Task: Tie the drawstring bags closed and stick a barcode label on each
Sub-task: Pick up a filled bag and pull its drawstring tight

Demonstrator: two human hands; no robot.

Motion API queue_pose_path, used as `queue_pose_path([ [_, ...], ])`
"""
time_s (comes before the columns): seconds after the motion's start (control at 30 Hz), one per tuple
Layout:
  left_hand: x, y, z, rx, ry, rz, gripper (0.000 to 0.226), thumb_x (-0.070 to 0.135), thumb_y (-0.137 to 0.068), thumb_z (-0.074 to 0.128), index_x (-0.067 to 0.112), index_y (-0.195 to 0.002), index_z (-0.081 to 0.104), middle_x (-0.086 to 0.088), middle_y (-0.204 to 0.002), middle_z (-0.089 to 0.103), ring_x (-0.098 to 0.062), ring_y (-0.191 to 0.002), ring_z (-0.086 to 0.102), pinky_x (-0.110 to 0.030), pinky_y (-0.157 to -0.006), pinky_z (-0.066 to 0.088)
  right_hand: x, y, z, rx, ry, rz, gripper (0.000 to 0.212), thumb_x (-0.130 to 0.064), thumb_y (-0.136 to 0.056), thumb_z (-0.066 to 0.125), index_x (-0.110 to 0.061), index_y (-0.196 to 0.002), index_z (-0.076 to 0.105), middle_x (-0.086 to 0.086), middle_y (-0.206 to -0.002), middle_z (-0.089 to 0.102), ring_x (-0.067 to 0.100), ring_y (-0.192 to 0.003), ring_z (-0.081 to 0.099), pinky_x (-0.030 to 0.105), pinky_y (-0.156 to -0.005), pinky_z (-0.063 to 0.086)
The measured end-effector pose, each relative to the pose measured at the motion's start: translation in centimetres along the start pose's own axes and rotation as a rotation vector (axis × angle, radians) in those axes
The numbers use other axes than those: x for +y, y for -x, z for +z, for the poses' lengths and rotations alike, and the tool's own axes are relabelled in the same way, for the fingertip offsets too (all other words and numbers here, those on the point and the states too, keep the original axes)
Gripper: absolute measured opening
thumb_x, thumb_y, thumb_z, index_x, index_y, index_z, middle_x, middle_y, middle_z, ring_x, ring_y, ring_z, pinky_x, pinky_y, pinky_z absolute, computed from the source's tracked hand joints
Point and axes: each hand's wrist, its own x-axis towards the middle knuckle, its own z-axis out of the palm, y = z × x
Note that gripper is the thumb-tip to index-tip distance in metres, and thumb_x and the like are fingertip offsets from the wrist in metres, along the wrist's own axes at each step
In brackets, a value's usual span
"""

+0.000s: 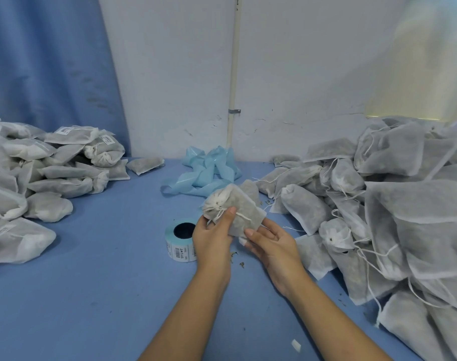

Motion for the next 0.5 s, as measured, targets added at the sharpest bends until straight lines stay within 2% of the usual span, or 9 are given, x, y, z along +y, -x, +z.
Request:
queue_pose_path([
  [0.07,0.5,-0.1,0.1,-0.011,0.040,-0.021,0.019,0.003,-0.081,0.070,0.006,-0.100,0.067,-0.007,-0.090,0.075,-0.018,-0.084,0.072,-0.028,-0.069,0.057,0.1,0.0,0.0,-0.015,0.046,-0.013,0.042,-0.003,-0.077,0.072,-0.005,-0.118,0.062,0.013,-0.108,0.071,0.024,-0.099,0.069,0.024,-0.075,0.056],
  [0.17,1.5,0.0,-0.2,-0.024,-0.080,0.038,0.016,0.006,-0.083,0.069,0.009,-0.098,0.067,-0.007,-0.094,0.074,-0.019,-0.087,0.070,-0.032,-0.075,0.056,0.3,0.2,0.1,-0.082,0.216,-0.031,0.037,0.001,-0.080,0.069,-0.007,-0.116,0.063,0.010,-0.108,0.072,0.020,-0.098,0.068,0.025,-0.084,0.053],
  [0.2,2.0,0.0,-0.4,-0.032,-0.126,0.072,0.015,0.006,-0.083,0.068,0.011,-0.098,0.067,-0.006,-0.094,0.073,-0.018,-0.087,0.070,-0.032,-0.076,0.056,0.4,0.3,0.2,-0.096,0.314,-0.038,0.037,0.002,-0.081,0.068,-0.010,-0.115,0.063,0.009,-0.106,0.072,0.017,-0.091,0.068,0.023,-0.082,0.052],
  [0.3,3.3,0.3,-1.1,-0.070,-0.210,0.174,0.015,0.004,-0.084,0.066,0.014,-0.096,0.067,0.002,-0.088,0.074,-0.011,-0.082,0.069,-0.026,-0.072,0.056,1.3,0.1,0.9,-0.047,0.616,-0.077,0.051,0.004,-0.081,0.063,-0.017,-0.126,0.053,0.001,-0.099,0.069,0.005,-0.063,0.057,0.018,-0.062,0.046],
  [0.33,3.7,0.3,-1.3,-0.086,-0.230,0.198,0.016,0.002,-0.084,0.065,0.014,-0.095,0.067,0.005,-0.084,0.074,-0.008,-0.078,0.068,-0.022,-0.068,0.055,1.6,-0.1,1.1,-0.023,0.694,-0.099,0.058,0.003,-0.081,0.062,-0.017,-0.133,0.047,0.000,-0.103,0.066,0.002,-0.063,0.057,0.019,-0.063,0.046],
  [0.4,4.2,0.5,-2.0,-0.105,-0.283,0.236,0.019,-0.003,-0.082,0.062,0.014,-0.087,0.067,0.009,-0.073,0.071,-0.004,-0.068,0.065,-0.016,-0.061,0.051,1.9,-0.6,1.5,0.000,0.859,-0.162,0.069,-0.001,-0.080,0.063,-0.022,-0.141,0.039,-0.002,-0.123,0.056,-0.003,-0.072,0.057,0.023,-0.078,0.049],
  [0.5,4.4,0.8,-3.3,-0.081,-0.411,0.321,0.020,-0.005,-0.072,0.058,0.015,-0.071,0.061,0.008,-0.064,0.061,-0.006,-0.061,0.054,-0.013,-0.055,0.043,2.3,-0.8,2.3,-0.080,0.932,-0.224,0.074,-0.007,-0.080,0.064,-0.047,-0.136,0.036,-0.010,-0.133,0.038,0.000,-0.076,0.057,0.033,-0.087,0.050],
])
